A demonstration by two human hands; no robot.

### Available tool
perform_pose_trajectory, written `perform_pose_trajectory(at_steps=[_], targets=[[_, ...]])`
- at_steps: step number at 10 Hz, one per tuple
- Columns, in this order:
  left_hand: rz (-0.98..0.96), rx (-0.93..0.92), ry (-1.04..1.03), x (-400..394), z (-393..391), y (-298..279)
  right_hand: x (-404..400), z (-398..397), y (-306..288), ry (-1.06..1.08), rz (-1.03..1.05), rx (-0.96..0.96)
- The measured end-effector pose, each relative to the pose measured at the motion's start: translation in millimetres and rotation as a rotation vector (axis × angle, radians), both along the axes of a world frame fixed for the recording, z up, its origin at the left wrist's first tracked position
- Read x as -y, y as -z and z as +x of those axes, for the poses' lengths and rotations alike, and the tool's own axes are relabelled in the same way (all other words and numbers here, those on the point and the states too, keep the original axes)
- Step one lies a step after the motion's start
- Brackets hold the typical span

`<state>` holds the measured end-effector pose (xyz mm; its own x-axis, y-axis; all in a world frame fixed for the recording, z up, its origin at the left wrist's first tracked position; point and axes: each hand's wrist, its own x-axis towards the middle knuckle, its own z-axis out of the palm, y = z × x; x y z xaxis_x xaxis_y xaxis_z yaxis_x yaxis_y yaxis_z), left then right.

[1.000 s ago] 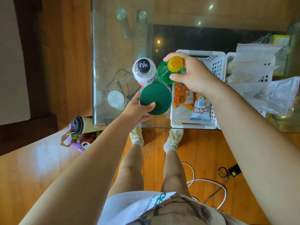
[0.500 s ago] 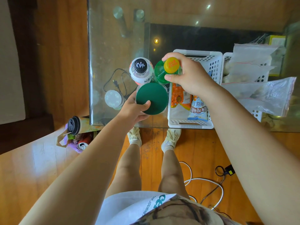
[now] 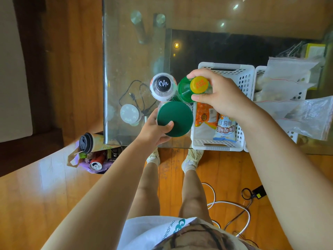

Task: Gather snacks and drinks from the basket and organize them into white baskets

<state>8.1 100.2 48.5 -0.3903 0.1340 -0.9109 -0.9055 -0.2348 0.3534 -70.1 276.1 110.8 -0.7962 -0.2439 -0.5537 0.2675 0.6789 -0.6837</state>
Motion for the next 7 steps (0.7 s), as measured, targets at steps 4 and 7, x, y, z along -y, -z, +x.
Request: perform_pose_trajectory(at_steps=[4, 7], targets=[[-0.01, -0.019, 0.007, -3, 1, 2, 1, 5, 5, 0.097, -0.079, 0.042], [-0.589, -0.074, 0.108, -18, 11, -27, -18, 56, -9, 0.369, -0.174, 0.181]])
